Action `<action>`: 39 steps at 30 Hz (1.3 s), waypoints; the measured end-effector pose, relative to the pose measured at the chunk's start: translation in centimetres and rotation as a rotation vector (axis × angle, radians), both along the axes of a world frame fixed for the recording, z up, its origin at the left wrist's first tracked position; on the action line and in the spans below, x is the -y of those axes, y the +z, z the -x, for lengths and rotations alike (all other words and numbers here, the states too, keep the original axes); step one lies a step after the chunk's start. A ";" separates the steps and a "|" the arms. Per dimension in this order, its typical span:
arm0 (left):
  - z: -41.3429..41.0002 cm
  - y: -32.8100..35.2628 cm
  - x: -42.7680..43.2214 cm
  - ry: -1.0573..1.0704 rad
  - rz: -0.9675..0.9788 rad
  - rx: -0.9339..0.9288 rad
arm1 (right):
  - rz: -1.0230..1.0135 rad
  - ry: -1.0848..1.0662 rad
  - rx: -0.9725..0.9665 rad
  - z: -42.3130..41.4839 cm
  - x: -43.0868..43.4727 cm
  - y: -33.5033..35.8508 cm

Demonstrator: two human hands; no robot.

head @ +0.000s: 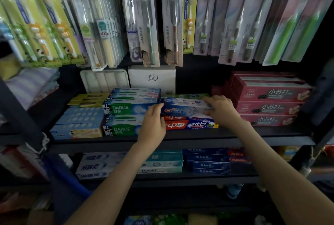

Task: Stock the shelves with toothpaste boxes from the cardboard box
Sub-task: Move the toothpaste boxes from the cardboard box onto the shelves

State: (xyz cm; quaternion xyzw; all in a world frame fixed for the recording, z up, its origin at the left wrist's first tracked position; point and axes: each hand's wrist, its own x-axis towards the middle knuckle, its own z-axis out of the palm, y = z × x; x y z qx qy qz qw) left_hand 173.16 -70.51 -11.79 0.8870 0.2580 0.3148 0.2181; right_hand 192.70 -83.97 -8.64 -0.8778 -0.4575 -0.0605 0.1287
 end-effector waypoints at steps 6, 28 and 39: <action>0.2 0.3 0.3 -0.017 -0.110 0.023 | 0.030 0.036 -0.085 1.0 1.6 0.8; -3.1 5.9 -3.2 -0.088 -0.486 -0.348 | -0.015 -0.109 0.076 -1.6 -1.1 3.8; -7.2 4.6 -6.2 -0.032 -0.404 -0.648 | -0.009 -0.097 0.170 -6.1 -7.9 0.7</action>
